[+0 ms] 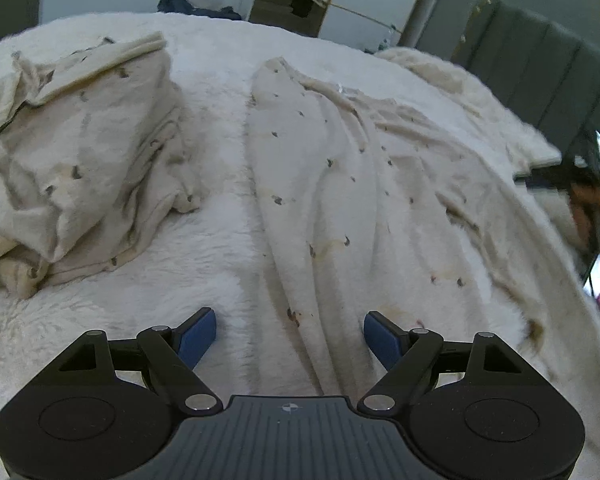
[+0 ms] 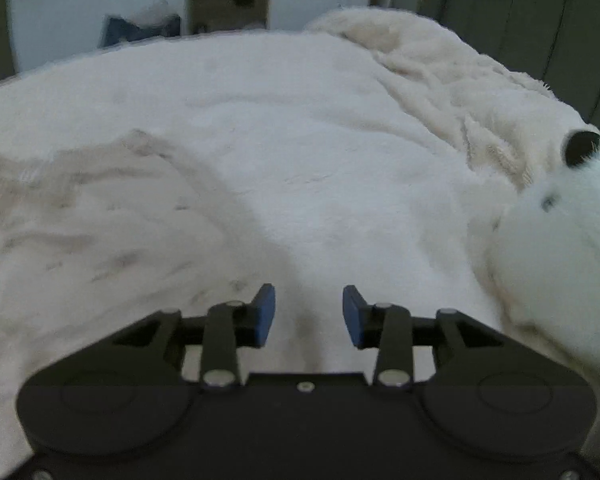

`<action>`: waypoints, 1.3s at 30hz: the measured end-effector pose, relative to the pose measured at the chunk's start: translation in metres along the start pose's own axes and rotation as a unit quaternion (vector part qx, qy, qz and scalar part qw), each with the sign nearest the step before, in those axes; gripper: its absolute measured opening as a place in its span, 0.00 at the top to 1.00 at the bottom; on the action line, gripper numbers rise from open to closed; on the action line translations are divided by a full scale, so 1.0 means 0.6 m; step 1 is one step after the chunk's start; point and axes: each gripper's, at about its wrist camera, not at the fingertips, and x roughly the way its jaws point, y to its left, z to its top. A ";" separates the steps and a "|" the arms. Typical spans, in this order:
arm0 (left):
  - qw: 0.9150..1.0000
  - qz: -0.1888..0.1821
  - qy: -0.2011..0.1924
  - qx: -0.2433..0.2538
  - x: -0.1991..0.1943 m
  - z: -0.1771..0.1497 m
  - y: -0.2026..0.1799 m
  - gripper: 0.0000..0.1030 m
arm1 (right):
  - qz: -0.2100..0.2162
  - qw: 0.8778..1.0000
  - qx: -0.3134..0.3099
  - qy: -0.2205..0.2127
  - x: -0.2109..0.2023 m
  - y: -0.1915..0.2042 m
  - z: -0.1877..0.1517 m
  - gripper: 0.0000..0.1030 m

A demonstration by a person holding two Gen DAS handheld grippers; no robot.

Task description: Fold clothes

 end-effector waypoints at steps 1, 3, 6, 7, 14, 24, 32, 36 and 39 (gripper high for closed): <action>1.000 -0.016 0.001 -0.020 -0.004 0.001 0.010 0.25 | 0.023 1.000 -0.004 0.000 -0.041 0.013 -0.039 0.57; 0.998 -0.042 0.002 -0.050 -0.015 0.002 0.026 0.25 | 0.067 0.998 -0.010 -0.001 -0.121 0.039 -0.116 0.53; 0.995 -0.073 -0.002 -0.071 -0.039 -0.002 0.037 0.25 | 0.118 0.993 -0.013 0.009 -0.189 0.086 -0.209 0.53; 0.994 -0.082 -0.005 -0.074 -0.050 -0.004 0.039 0.25 | 0.152 0.988 -0.009 0.022 -0.220 0.112 -0.259 0.53; 0.997 -0.072 -0.009 -0.011 -0.156 -0.068 0.032 0.55 | 0.267 0.960 -0.066 0.047 -0.375 0.271 -0.415 0.55; 0.991 -0.076 0.079 0.077 -0.202 -0.183 -0.004 0.56 | 0.347 0.908 -0.227 0.064 -0.458 0.480 -0.514 0.59; 0.982 -0.137 0.061 -0.115 -0.128 -0.158 0.080 0.56 | 0.277 0.959 0.062 0.011 -0.383 0.341 -0.519 0.54; 0.975 -0.147 0.061 -0.153 -0.082 -0.148 0.083 0.83 | 0.272 0.938 0.209 0.050 -0.313 0.256 -0.522 0.65; 0.975 -0.150 0.055 -0.156 -0.077 -0.141 0.077 0.99 | 0.299 0.924 0.231 0.054 -0.292 0.247 -0.514 0.63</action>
